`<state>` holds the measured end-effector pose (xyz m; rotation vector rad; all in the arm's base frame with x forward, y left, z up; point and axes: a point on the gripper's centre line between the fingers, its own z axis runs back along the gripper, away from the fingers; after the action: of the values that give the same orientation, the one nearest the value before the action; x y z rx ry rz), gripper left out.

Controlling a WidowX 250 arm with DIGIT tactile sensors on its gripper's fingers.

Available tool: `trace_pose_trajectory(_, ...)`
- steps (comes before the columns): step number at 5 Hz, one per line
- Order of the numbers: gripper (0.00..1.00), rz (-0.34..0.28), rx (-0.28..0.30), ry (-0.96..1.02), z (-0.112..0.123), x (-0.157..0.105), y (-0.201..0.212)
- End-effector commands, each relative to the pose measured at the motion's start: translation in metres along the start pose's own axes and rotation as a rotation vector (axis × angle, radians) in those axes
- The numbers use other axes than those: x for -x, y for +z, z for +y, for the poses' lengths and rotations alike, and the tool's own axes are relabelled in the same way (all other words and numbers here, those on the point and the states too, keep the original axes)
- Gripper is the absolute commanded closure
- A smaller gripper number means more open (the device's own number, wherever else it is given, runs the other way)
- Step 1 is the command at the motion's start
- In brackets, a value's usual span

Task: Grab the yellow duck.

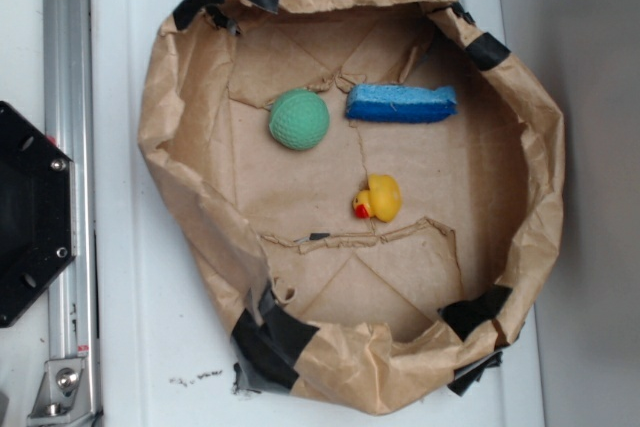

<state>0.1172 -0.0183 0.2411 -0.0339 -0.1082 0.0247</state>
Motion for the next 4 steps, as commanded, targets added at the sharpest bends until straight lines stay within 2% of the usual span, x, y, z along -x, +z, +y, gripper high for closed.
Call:
trace_pose_trajectory(1,0.0,0.0,0.0,0.0,0.0,0.0,0.0)
trace_pose_trajectory(2,0.0,0.035,0.008,-0.116,0.025,-0.049,-0.014)
trace_pose_trajectory(3,0.0,0.075,-0.019,-0.268,0.022,-0.097,-0.039)
trace_pose_trajectory(4,0.0,0.11,-0.049,-0.426,0.019,-0.127,-0.075)
